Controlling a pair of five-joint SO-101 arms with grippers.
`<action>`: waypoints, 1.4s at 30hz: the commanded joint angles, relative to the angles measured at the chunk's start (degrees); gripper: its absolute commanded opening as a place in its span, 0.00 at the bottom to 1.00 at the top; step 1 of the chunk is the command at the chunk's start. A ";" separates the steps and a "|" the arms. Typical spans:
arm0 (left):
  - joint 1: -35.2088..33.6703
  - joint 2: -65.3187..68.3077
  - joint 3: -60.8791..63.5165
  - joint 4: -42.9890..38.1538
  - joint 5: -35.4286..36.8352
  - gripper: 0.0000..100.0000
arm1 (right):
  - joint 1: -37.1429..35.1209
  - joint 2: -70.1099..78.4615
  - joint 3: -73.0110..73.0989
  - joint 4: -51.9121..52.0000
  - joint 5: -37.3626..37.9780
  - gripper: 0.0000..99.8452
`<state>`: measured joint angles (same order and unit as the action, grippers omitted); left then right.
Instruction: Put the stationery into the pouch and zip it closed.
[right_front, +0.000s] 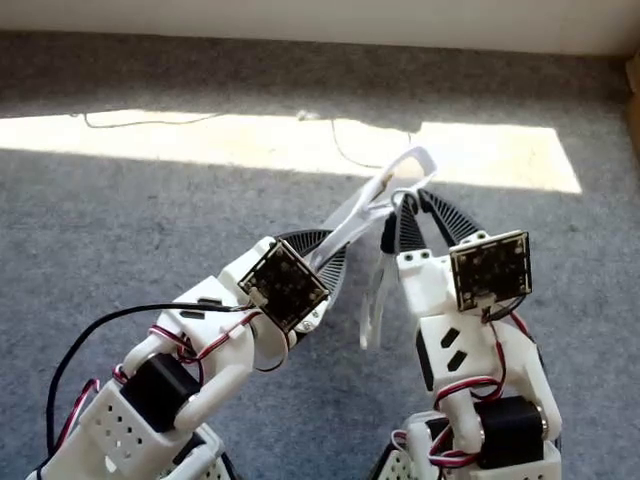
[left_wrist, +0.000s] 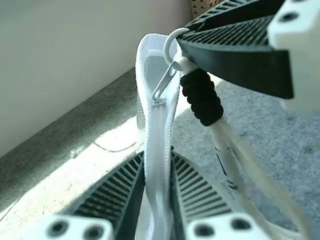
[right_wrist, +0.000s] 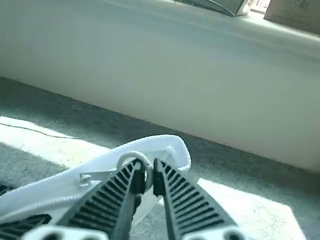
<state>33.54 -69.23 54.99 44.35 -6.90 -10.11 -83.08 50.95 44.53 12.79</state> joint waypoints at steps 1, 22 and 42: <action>0.22 -0.13 0.13 1.58 0.44 0.01 | 3.91 -0.22 -3.21 -4.70 -0.35 0.00; -0.22 -16.40 4.00 9.67 -1.58 0.00 | 11.12 5.67 -3.30 -9.89 -0.18 0.00; -5.58 -25.98 2.24 18.73 -3.16 0.00 | 14.11 8.75 -2.68 -13.23 -0.44 0.00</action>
<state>31.60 -93.32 59.03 61.05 -9.54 -0.88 -74.64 51.21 34.42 12.88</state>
